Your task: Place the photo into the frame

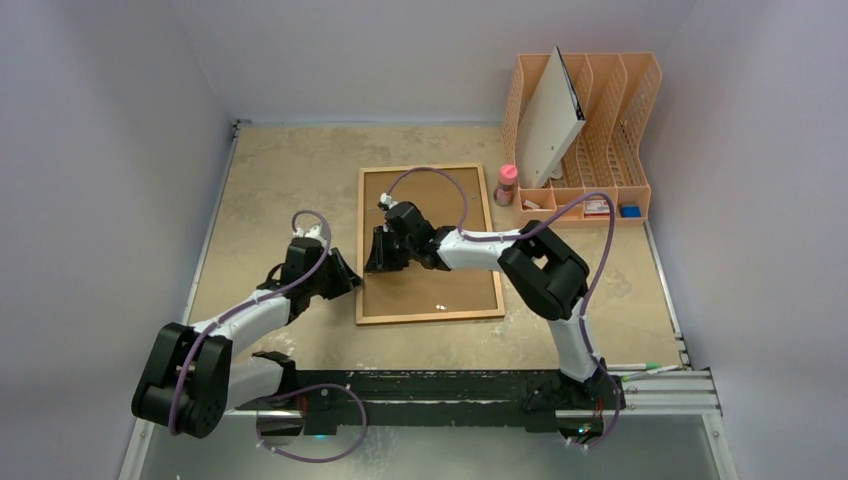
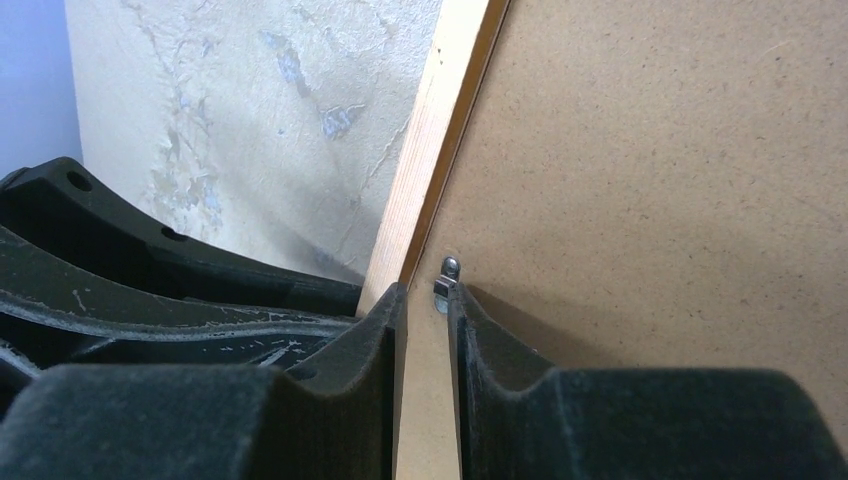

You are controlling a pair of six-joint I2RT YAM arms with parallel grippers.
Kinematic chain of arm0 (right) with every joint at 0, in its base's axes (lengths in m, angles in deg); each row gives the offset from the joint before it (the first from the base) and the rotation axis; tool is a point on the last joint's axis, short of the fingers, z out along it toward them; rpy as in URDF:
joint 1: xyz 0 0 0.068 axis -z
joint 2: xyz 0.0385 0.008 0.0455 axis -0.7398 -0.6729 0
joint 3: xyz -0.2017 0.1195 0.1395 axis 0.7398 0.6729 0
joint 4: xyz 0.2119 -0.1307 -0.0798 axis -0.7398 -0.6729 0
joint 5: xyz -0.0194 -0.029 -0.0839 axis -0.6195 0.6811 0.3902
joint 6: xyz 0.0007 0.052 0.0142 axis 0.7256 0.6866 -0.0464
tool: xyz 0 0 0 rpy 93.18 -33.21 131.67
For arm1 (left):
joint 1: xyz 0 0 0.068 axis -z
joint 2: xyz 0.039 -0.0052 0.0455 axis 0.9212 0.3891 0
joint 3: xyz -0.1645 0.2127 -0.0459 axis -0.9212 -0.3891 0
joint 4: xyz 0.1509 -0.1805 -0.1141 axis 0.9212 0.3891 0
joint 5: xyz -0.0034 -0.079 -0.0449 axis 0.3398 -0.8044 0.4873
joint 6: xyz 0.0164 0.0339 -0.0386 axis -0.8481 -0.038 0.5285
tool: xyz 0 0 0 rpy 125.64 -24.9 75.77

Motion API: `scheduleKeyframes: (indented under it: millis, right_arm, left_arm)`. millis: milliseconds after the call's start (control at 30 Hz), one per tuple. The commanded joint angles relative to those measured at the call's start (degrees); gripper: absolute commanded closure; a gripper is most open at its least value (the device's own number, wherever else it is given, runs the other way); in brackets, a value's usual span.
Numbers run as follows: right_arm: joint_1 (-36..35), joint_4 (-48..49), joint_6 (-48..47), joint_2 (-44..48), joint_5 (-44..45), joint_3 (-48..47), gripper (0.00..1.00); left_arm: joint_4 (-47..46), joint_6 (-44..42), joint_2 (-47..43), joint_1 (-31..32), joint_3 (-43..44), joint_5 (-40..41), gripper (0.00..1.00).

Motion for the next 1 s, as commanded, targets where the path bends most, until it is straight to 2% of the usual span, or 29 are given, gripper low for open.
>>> scheduleKeyframes:
  millis: [0, 100, 200, 767, 967]
  right_arm:
    - [0.1, 0.2, 1.8, -1.0, -3.2, 0.0, 0.76]
    - [0.0, 0.7, 2.5, -1.6, -3.1, 0.3, 0.76]
    - [0.1, 1.5, 3.2, -1.9, -2.6, 0.4, 0.76]
    - [0.1, 7.4, 8.5, -2.7, 0.3, 1.1, 0.76]
    - [0.2, 7.4, 9.0, 1.0, -0.7, 3.5, 0.74]
  left_arm:
    - [-1.0, -0.4, 0.2, -0.2, -0.5, -1.0, 0.90]
    - [-1.3, -0.3, 0.3, -0.2, -0.6, -1.5, 0.97]
    - [-1.6, -0.2, 0.4, -0.2, -0.8, -1.7, 1.00]
    - [-1.4, -0.2, -0.1, -0.2, -1.3, -2.0, 1.00]
    - [-1.3, 0.6, -0.8, -0.2, -1.2, -1.2, 1.00]
